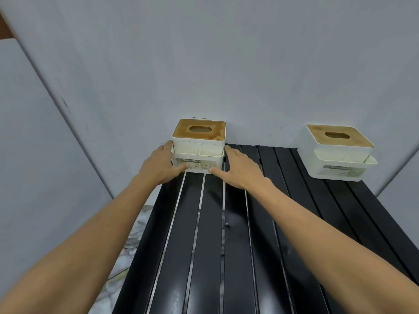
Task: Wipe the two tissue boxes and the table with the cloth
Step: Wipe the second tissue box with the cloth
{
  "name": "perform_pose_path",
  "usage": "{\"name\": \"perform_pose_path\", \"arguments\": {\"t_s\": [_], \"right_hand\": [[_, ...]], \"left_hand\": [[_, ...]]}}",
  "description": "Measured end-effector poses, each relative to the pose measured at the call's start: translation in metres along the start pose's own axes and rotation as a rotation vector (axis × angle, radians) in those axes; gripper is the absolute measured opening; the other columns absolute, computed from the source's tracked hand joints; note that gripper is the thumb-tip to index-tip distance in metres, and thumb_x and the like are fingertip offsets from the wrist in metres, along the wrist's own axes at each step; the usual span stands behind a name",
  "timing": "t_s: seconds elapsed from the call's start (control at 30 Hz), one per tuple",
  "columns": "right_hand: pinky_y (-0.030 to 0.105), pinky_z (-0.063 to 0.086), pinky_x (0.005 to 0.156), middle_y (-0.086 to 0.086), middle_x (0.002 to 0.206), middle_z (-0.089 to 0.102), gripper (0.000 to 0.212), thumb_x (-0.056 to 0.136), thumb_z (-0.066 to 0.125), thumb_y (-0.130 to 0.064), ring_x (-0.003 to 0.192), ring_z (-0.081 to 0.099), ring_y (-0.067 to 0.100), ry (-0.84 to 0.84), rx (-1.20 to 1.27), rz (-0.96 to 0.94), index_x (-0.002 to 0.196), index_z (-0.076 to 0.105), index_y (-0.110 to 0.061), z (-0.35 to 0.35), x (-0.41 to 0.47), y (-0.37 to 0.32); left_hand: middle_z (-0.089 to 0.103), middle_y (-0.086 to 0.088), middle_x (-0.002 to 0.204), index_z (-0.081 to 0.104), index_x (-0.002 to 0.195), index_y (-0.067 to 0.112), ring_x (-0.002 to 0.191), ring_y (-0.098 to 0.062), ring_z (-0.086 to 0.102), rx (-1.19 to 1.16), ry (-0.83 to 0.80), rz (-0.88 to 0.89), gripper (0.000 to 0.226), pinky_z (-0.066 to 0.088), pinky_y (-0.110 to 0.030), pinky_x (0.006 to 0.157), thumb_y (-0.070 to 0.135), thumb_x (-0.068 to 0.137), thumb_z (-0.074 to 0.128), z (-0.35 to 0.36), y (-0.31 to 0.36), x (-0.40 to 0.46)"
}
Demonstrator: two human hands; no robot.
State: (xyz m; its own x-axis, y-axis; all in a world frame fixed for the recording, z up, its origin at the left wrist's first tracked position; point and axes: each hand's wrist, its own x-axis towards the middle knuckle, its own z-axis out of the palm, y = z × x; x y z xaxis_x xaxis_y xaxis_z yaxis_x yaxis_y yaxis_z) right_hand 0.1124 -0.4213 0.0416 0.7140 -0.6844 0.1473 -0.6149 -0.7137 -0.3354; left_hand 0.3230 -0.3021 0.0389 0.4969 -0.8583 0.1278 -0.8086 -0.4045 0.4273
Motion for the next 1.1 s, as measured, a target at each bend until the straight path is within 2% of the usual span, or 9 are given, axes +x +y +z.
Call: {"name": "perform_pose_path", "arguments": {"t_s": [0.2,0.33,0.67,0.8,0.93,1.1], "right_hand": [[0.04,0.052,0.086,0.004,0.126,0.059,0.062,0.088,0.062,-0.054,0.112,0.057,0.024,0.11,0.092,-0.009,0.133,0.046,-0.014,0.014,0.01,0.001],[0.039,0.052,0.084,0.004,0.12,0.063,0.051,0.089,0.065,-0.043,0.106,0.06,0.023,0.153,0.187,-0.015,0.127,0.05,-0.013,0.015,0.002,0.004],[0.034,0.054,0.086,-0.001,0.119,0.066,0.052,0.088,0.068,-0.039,0.102,0.062,0.015,0.178,0.288,-0.029,0.132,0.051,-0.017,-0.026,-0.073,0.008],[0.026,0.051,0.085,-0.003,0.122,0.065,0.054,0.088,0.068,-0.038,0.103,0.06,0.012,0.187,0.3,-0.001,0.135,0.049,-0.019,-0.052,-0.127,0.013],[0.034,0.053,0.091,-0.004,0.123,0.065,0.056,0.086,0.068,-0.04,0.108,0.06,0.013,0.183,0.293,0.03,0.134,0.049,-0.021,-0.074,-0.182,0.02],[0.031,0.053,0.083,-0.01,0.114,0.066,0.052,0.085,0.067,-0.037,0.092,0.06,0.007,0.2,0.296,0.059,0.132,0.05,-0.025,-0.086,-0.245,0.03]], "left_hand": [[0.063,-0.01,0.129,0.045,0.138,0.011,0.112,-0.029,0.061,-0.027,0.05,0.006,0.07,0.051,-0.038,0.087,0.039,0.084,0.079,0.004,0.006,0.002],[0.065,-0.011,0.124,0.048,0.135,0.009,0.109,-0.03,0.062,-0.071,0.089,-0.003,0.072,0.055,-0.045,0.089,0.04,0.081,0.082,0.009,0.011,-0.01],[0.066,-0.008,0.124,0.051,0.132,0.01,0.111,-0.026,0.063,-0.172,0.142,0.047,0.067,0.056,-0.043,0.092,0.036,0.08,0.083,-0.001,0.054,-0.077],[0.066,-0.005,0.124,0.052,0.131,0.013,0.111,-0.023,0.064,-0.224,0.142,0.079,0.064,0.056,-0.044,0.092,0.035,0.079,0.084,-0.004,0.087,-0.122],[0.066,-0.001,0.125,0.053,0.132,0.017,0.112,-0.021,0.064,-0.273,0.124,0.082,0.063,0.056,-0.045,0.094,0.034,0.08,0.084,-0.001,0.12,-0.17],[0.067,0.001,0.12,0.053,0.129,0.019,0.108,-0.02,0.064,-0.299,0.112,0.089,0.061,0.056,-0.043,0.088,0.035,0.079,0.082,0.01,0.151,-0.222]]}}
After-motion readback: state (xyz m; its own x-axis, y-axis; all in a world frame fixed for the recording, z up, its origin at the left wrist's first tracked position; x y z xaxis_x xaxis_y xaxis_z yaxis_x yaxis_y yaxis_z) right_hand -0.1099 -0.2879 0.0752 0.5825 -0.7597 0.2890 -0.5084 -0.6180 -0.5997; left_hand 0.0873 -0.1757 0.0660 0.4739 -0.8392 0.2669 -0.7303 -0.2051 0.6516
